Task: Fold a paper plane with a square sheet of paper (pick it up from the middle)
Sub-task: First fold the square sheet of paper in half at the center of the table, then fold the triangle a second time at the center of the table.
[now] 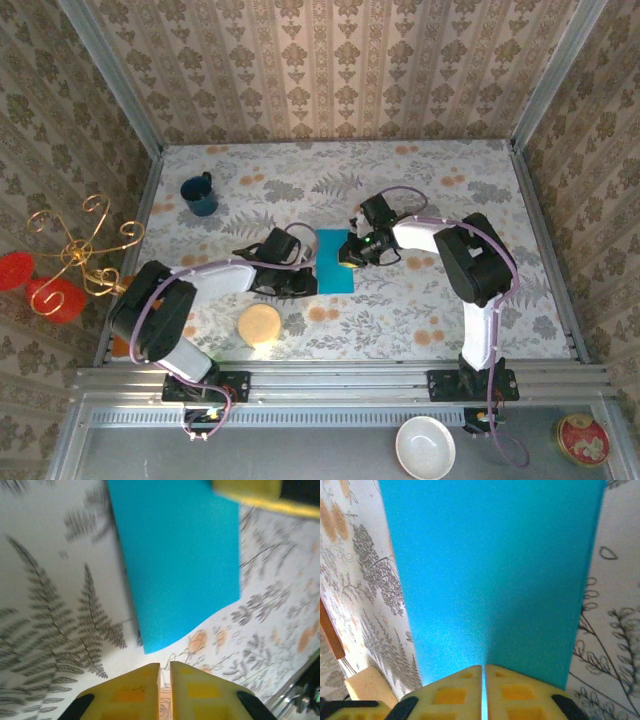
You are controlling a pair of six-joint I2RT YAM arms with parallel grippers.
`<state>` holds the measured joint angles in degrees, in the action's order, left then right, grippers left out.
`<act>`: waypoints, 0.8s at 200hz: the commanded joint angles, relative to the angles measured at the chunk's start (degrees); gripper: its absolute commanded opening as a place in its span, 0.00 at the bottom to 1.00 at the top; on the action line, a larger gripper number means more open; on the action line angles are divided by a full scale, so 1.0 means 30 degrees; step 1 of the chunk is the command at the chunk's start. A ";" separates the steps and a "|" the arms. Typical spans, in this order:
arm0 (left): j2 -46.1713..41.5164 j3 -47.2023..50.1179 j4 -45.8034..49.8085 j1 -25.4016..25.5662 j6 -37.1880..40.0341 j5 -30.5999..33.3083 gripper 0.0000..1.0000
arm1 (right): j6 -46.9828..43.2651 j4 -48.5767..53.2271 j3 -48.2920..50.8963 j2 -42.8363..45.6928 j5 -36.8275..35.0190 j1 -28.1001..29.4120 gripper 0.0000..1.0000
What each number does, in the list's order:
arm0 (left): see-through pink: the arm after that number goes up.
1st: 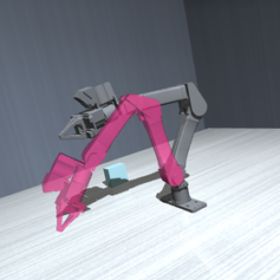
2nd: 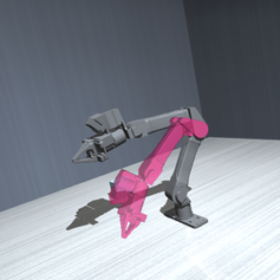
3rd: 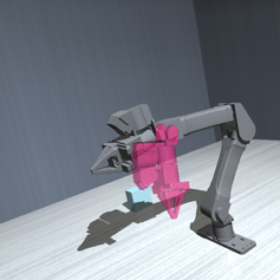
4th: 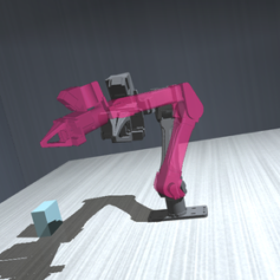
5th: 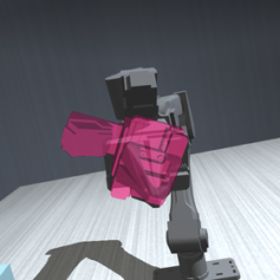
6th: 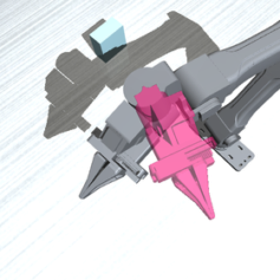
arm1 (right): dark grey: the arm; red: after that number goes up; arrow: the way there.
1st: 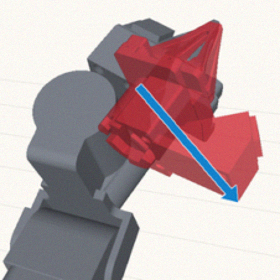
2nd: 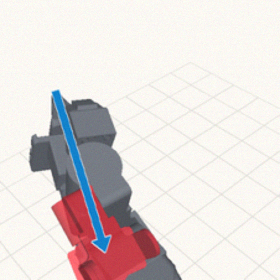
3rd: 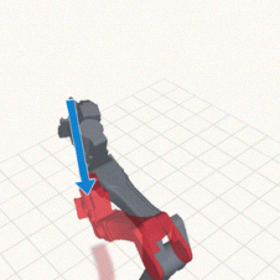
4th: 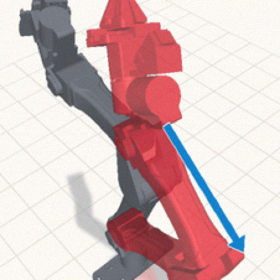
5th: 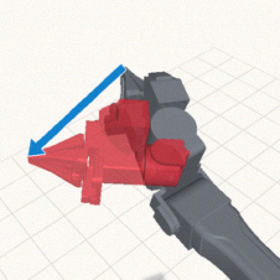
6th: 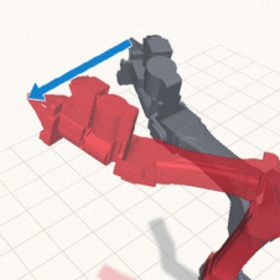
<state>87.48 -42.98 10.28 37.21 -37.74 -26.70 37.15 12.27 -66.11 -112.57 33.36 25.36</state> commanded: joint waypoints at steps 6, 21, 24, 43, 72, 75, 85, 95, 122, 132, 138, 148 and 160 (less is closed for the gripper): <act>-0.0768 -0.0370 -0.1001 -0.0648 0.0003 0.0949 0.18 | 0.1676 0.0656 0.0040 0.2744 -0.0640 -0.0105 0.26; -0.0638 -0.0233 -0.1720 -0.0880 -0.0479 0.0733 0.24 | 0.2559 0.0542 0.0675 0.3772 -0.1032 -0.0105 0.30; -0.0587 -0.0255 -0.1841 -0.0915 -0.0582 0.0686 0.25 | 0.2735 0.0502 0.0839 0.4001 -0.1177 -0.0105 0.32; -0.0032 -0.0715 -0.2452 -0.0920 -0.0919 0.0094 0.29 | 0.3581 0.0366 0.2010 0.5090 -0.2300 -0.0105 0.39; 0.1568 -0.1992 -0.2593 -0.0923 -0.0827 -0.0665 0.32 | 0.4979 -0.0872 0.4209 0.6349 -0.3351 -0.0106 0.46; 0.1776 -0.2097 -0.2598 -0.0924 -0.0790 -0.0712 0.32 | 0.5136 -0.1063 0.4445 0.6440 -0.3386 -0.0109 0.47; 0.2450 -0.2607 -0.2637 -0.1021 -0.0726 -0.0961 0.31 | 0.5627 -0.1710 0.5172 0.6730 -0.3580 -0.0105 0.47; 0.3065 -0.3065 -0.2619 -0.1162 -0.0698 -0.1213 0.31 | 0.5943 -0.2201 0.5764 0.6868 -0.3650 -0.0105 0.47; 0.4168 -0.3812 -0.2479 -0.1556 -0.0742 -0.1438 0.30 | 0.5710 -0.2173 0.6200 0.6853 -0.3695 -0.0130 0.47; 0.4523 -0.4028 -0.2466 -0.1664 -0.0728 -0.1625 0.30 | 0.5516 -0.2142 0.6244 0.6765 -0.3630 -0.0135 0.47; 0.4748 -0.4189 -0.2461 -0.1681 -0.0725 -0.1783 0.29 | 0.5373 -0.2150 0.6272 0.6709 -0.3549 -0.0135 0.47; 0.5127 -0.4482 -0.2366 -0.1736 -0.0649 -0.2051 0.29 | 0.5078 -0.2157 0.6288 0.6598 -0.3461 -0.0134 0.46; 0.5497 -0.4855 -0.2207 -0.1797 -0.0649 -0.2275 0.28 | 0.4800 -0.2070 0.6230 0.6407 -0.3348 -0.0164 0.45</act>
<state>101.91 -54.76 2.98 32.18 -39.66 -30.59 52.73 6.79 -47.13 -93.69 23.92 25.26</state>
